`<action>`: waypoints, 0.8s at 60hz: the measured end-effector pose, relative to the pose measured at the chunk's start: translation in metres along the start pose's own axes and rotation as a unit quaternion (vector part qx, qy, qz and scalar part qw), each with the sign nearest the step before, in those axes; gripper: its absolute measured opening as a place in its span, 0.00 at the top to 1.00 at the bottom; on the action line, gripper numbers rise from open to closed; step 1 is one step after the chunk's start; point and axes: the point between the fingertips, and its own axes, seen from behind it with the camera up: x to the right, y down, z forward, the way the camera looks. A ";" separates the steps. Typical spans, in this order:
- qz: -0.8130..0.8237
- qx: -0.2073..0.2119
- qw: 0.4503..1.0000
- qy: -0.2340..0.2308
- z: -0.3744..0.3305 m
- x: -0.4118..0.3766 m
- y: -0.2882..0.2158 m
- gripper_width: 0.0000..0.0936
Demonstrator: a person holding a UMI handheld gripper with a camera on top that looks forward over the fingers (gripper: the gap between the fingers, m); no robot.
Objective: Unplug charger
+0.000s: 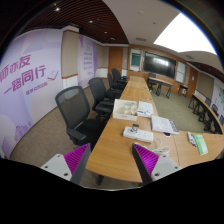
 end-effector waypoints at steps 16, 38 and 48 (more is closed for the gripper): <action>0.053 -0.018 0.996 0.075 0.106 0.029 0.043 0.08; 0.083 0.010 0.983 0.164 0.294 0.146 0.040 0.09; 0.102 0.016 0.983 0.154 0.375 0.171 0.027 0.10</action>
